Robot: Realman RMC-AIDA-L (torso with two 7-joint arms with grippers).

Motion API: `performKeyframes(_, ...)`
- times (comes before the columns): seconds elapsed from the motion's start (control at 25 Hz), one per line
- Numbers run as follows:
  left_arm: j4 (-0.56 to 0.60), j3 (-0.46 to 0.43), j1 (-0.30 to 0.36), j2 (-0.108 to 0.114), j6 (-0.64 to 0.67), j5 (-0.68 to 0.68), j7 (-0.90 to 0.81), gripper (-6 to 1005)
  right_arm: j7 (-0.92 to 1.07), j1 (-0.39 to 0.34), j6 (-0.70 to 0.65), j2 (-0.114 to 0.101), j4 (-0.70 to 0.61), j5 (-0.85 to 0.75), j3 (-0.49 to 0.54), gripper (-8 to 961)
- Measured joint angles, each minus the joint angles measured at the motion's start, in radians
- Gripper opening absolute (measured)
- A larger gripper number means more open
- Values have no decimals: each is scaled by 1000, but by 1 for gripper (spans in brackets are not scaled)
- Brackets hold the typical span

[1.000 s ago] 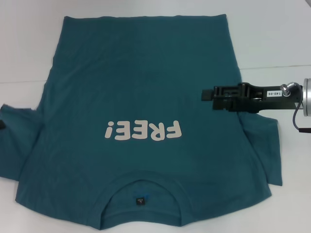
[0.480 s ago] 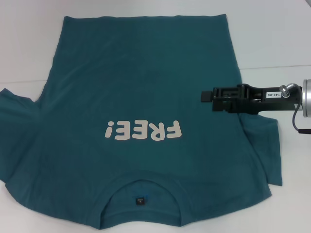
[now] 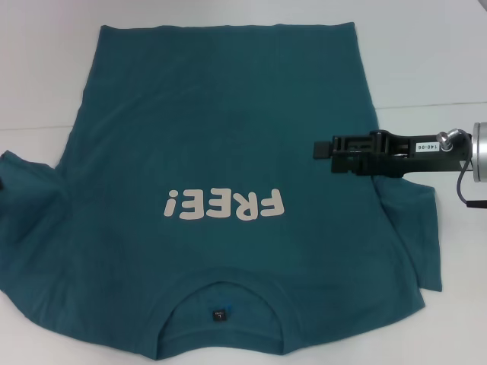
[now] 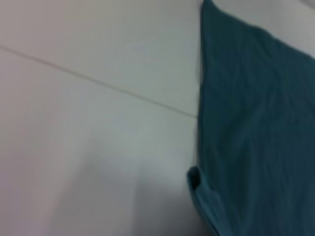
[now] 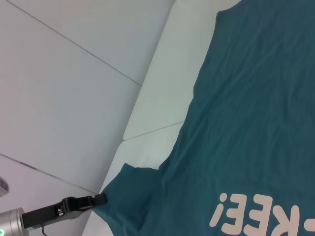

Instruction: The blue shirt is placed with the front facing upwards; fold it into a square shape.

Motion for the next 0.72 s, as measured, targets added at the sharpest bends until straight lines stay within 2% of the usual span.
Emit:
performKeyframes(0.16,47,47,-3,-25,31,1,-52,-1,0,0,0,3,0,0,-1,746)
performKeyframes(0.32,69,150,-13,-32,46,1,-131,-1,0,0,0,2,0,0,-1,746)
performKeyframes(0.4,74,186,-20,-44,42,1,-154,-1,0,-1,0,2,0,0,-1,746)
performKeyframes(0.56,87,193,-32,-78,28,1,-155,0,-1,-2,1,2,0,0,0,747)
performKeyframes(0.72,95,194,-42,-95,23,0,-152,0,-4,-8,1,1,0,0,5,747)
